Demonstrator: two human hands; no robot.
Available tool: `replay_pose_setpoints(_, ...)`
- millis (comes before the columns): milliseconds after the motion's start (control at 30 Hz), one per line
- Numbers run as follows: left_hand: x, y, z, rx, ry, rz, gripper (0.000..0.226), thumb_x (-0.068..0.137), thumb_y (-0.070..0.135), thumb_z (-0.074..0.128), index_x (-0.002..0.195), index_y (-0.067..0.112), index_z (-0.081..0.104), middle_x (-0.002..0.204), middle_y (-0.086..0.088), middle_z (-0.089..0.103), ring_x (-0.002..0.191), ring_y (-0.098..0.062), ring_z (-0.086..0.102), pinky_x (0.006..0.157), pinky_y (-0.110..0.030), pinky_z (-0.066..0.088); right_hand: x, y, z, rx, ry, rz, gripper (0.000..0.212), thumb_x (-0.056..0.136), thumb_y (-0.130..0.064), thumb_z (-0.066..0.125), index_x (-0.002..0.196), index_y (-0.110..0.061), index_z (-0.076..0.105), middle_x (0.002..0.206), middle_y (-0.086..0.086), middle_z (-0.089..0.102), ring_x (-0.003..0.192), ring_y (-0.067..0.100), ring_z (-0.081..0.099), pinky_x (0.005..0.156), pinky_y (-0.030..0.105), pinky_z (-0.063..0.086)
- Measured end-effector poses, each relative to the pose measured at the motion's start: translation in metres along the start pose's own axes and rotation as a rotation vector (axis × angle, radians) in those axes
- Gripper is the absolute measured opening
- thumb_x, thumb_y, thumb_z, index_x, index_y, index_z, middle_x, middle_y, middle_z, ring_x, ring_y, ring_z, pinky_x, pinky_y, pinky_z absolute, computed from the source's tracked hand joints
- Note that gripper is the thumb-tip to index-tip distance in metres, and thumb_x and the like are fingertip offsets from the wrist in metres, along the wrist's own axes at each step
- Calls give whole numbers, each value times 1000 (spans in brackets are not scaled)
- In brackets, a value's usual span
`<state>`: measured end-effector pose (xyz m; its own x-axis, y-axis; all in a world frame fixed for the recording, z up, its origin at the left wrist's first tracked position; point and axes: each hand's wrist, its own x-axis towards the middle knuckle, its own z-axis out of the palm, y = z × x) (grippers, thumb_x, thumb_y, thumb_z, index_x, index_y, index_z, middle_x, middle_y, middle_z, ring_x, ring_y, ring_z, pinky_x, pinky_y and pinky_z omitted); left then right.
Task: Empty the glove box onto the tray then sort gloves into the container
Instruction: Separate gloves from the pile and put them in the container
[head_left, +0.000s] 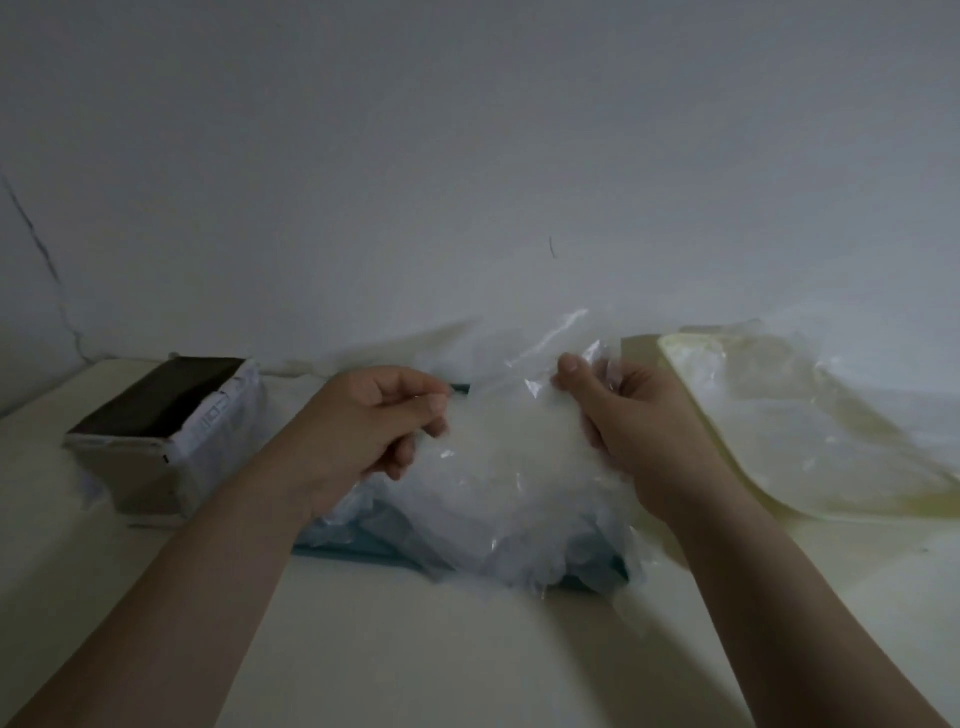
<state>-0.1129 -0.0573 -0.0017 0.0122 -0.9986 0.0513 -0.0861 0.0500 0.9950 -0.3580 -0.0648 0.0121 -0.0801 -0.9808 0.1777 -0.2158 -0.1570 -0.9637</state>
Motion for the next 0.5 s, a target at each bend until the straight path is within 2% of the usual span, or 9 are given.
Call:
replay_pose_setpoints(67, 7, -8, -2, 122, 144, 108, 10, 98, 5, 67, 98, 10, 75, 79, -11, 75, 50, -14, 60, 47, -25, 50, 0, -1, -2, -129, -8, -57, 37, 100, -46, 62, 84, -17, 77, 48, -1, 57, 40, 5, 48, 42, 16, 39)
replay_pose_setpoints(133, 11, -17, 6, 265, 200, 258, 13, 97, 5, 68, 93, 15, 75, 79, -3, 75, 62, -12, 68, 59, -25, 57, -1, -4, -5, -303, -109, -69, 36, 100, -48, 60, 84, -21, 76, 55, 0, 67, 42, 4, 53, 44, 15, 45)
replay_pose_setpoints(167, 11, -22, 11, 370, 178, 350, 15, 96, 5, 69, 92, 18, 76, 84, 4, 76, 73, -7, 70, 69, -24, 58, -1, -5, -6, -374, -195, -56, 32, 100, -47, 60, 87, -22, 75, 59, 0, 71, 44, 5, 55, 47, 18, 49)
replay_pose_setpoints(233, 16, -38, 24, 686, 62, 497, 17, 96, 11, 70, 105, 24, 78, 113, 18, 73, 105, 3, 65, 97, -18, 50, -2, -7, -11, -462, -369, -14, 20, 101, -39, 60, 96, -24, 73, 67, -1, 74, 47, 10, 57, 51, 24, 54)
replay_pose_setpoints(300, 22, -53, 35, 914, -107, 407, 28, 99, 25, 66, 126, 30, 70, 139, 22, 58, 130, 2, 51, 115, -22, 38, -4, -8, -14, -528, -518, 1, 17, 101, -22, 57, 102, -30, 73, 75, -5, 76, 54, 11, 64, 54, 22, 55)
replay_pose_setpoints(333, 24, -57, 39, 970, -159, 338, 35, 98, 32, 63, 132, 32, 65, 143, 19, 57, 133, -4, 51, 116, -28, 40, -4, -9, -14, -551, -574, -17, 27, 99, -13, 55, 102, -32, 74, 79, -7, 76, 61, 11, 69, 57, 21, 56)
replay_pose_setpoints(400, 25, -62, 45, 973, -203, 246, 32, 92, 36, 62, 124, 36, 62, 127, 13, 66, 118, -14, 62, 102, -32, 51, -4, -11, -16, -577, -641, -46, 39, 91, 1, 54, 93, -30, 78, 83, -9, 76, 75, 10, 73, 63, 22, 58)
replay_pose_setpoints(467, 24, -65, 48, 983, -214, 227, 23, 88, 24, 66, 105, 39, 66, 103, 17, 69, 98, -13, 67, 85, -23, 52, -4, -14, -19, -620, -694, -57, 40, 83, 5, 56, 87, -27, 79, 84, -6, 77, 83, 14, 75, 69, 27, 61)
replay_pose_setpoints(500, 24, -67, 51, 976, -206, 251, 25, 87, 19, 66, 103, 39, 68, 99, 16, 70, 93, -10, 66, 82, -20, 50, -4, -15, -20, -666, -725, -62, 39, 81, 6, 57, 87, -25, 80, 85, -5, 77, 85, 15, 75, 73, 29, 62)
